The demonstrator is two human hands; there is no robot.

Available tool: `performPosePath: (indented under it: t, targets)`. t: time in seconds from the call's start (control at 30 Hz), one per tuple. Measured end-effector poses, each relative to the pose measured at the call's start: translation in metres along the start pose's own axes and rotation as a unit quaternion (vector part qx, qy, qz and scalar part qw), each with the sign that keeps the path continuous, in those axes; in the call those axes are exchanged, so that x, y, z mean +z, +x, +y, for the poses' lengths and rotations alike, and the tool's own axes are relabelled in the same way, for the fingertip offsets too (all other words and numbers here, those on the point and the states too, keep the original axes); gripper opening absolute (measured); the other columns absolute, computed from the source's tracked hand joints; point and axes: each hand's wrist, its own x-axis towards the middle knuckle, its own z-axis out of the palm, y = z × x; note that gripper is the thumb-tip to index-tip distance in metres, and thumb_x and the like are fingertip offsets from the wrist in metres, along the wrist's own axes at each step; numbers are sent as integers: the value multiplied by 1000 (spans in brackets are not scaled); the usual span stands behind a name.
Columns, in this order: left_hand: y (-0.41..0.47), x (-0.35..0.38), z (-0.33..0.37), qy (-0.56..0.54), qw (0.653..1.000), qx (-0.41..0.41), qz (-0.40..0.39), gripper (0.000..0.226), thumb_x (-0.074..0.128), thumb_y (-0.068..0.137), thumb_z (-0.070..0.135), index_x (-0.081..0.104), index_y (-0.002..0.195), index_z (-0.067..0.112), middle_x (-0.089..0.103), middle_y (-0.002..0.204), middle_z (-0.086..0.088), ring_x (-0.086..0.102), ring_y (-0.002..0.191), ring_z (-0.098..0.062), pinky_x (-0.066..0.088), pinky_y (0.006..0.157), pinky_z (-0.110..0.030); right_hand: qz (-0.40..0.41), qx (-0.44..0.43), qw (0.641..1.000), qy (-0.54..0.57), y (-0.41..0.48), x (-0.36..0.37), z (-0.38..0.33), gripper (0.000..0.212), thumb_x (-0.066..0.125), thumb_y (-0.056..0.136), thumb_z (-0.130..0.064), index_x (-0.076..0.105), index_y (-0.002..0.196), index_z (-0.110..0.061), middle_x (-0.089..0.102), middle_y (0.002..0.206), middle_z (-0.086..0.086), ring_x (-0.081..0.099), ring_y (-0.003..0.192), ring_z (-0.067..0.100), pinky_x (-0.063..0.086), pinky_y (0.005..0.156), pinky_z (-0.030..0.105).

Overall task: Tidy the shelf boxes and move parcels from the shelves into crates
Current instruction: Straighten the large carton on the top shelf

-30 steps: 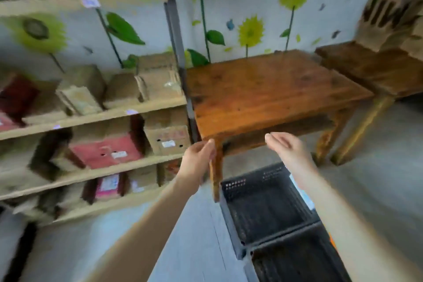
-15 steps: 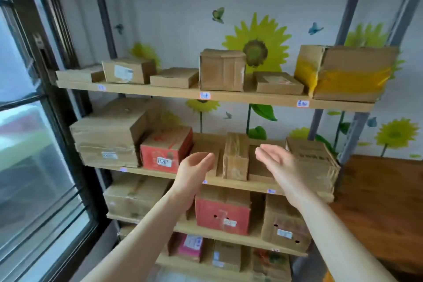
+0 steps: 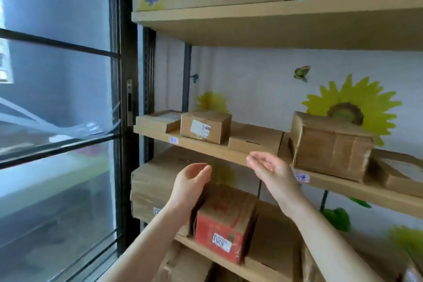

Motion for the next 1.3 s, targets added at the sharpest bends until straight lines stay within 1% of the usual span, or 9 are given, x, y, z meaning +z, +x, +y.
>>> performPosePath:
  t: [0.1, 0.2, 0.4, 0.5, 0.67, 0.77, 0.83, 1.0, 1.3]
  targets:
    - [32, -28, 10, 6, 1000, 8, 11, 4, 58, 89, 25, 62, 88, 27, 69, 99, -1, 64, 96, -13, 48, 75, -22, -23, -26, 999, -7, 33, 38, -10, 29, 59, 83, -41, 60, 109, -26, 62, 104, -20, 55, 97, -10, 43, 71, 1]
    - [68, -52, 26, 19, 999, 37, 7, 7, 58, 89, 24, 62, 85, 28, 70, 101, -7, 64, 100, -20, 47, 89, -34, -22, -45, 999, 0, 63, 68, -19, 30, 60, 84, -39, 61, 109, -23, 63, 105, -17, 57, 99, -6, 42, 68, -1]
    - [147, -96, 56, 34, 994, 82, -56, 6, 59, 88, 23, 64, 86, 24, 70, 100, -7, 64, 100, -23, 47, 97, -41, 78, -61, 995, 10, 106, 114, -38, 28, 62, 84, -32, 61, 109, -18, 65, 104, -7, 59, 97, -2, 46, 70, 4]
    - [179, -114, 69, 47, 992, 98, -64, 14, 58, 88, 26, 63, 99, 19, 68, 101, -3, 63, 99, -19, 48, 92, -36, 124, -60, 990, 7, 119, 125, -52, 22, 63, 84, -28, 61, 104, -19, 66, 103, -6, 61, 98, 3, 47, 78, 10]
    - [221, -127, 114, 14, 988, 136, -72, 27, 57, 90, 28, 60, 114, 15, 66, 105, -3, 61, 100, -17, 48, 85, -31, 194, -84, 977, -33, 140, 108, -98, 21, 64, 84, -30, 61, 102, -21, 65, 96, -10, 60, 91, -4, 44, 69, 1]
    - [237, -131, 139, -6, 981, 182, -60, 26, 56, 90, 25, 60, 112, 13, 66, 105, -6, 61, 99, -19, 47, 72, -27, 236, -106, 965, -37, 154, 96, -127, 25, 65, 84, -27, 61, 105, -15, 66, 98, -1, 62, 94, 8, 45, 80, 15]
    - [247, -135, 156, -9, 975, 218, -38, 27, 56, 90, 24, 59, 114, 12, 65, 108, -7, 61, 99, -19, 48, 78, -28, 258, -123, 957, -56, 164, 88, -146, 24, 65, 84, -27, 61, 105, -15, 66, 99, 1, 62, 94, 10, 44, 80, 17]
    - [287, -149, 215, -19, 954, 293, 62, 33, 54, 90, 24, 57, 118, 7, 63, 112, -11, 56, 90, -17, 45, 72, -26, 350, -175, 915, -101, 192, 62, -190, 25, 64, 85, -25, 62, 106, -12, 62, 95, -4, 58, 85, 2, 40, 65, 0]
    - [340, -148, 274, 150, 919, 302, 206, 53, 55, 84, 37, 45, 124, 4, 44, 132, -19, 39, 121, -38, 37, 99, -49, 541, -166, 774, -284, 227, 9, -235, 42, 55, 88, -29, 50, 125, -8, 55, 126, 13, 49, 118, 28, 39, 96, 38]
